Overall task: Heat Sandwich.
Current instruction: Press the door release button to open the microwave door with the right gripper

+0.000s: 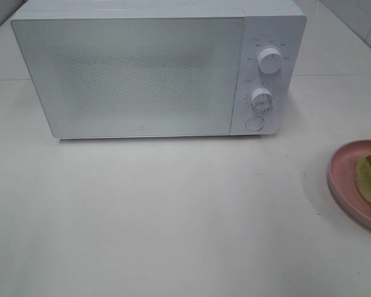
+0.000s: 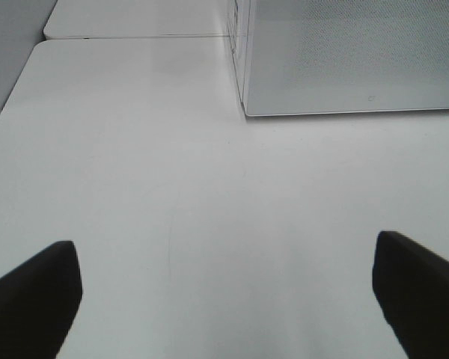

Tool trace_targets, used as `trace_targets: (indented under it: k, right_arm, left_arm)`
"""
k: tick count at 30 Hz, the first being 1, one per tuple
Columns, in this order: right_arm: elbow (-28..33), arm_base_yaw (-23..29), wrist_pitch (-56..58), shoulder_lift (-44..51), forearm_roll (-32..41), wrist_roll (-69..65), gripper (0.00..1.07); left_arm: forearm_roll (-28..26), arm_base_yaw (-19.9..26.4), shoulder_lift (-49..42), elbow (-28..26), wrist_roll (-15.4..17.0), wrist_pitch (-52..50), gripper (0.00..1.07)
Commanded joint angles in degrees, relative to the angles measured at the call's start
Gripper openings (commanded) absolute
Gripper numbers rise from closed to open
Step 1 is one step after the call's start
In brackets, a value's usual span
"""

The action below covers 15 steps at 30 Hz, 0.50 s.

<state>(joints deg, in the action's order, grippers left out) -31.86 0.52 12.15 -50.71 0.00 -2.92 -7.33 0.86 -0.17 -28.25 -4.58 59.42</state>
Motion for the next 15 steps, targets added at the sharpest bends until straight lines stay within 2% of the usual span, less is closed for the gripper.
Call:
trace_targets:
  k: [1, 9, 15]
  right_arm:
    - [-0.34, -0.29, -7.1, -4.35, 0.0, 0.11, 0.76]
    - [-0.17, -0.29, -17.76, -10.77, 0.0, 0.17, 0.76]
    - [2.98, -0.17, -34.09, -15.36, 0.29, 0.4, 0.76]
  left_arm:
    - [-0.23, -0.06, -1.6, 0.11, 0.23, -0.52, 1.03]
    - [-0.23, -0.06, -1.6, 0.11, 0.23, -0.52, 1.03]
    - [-0.23, -0.06, -1.6, 0.11, 0.23, -0.52, 1.03]
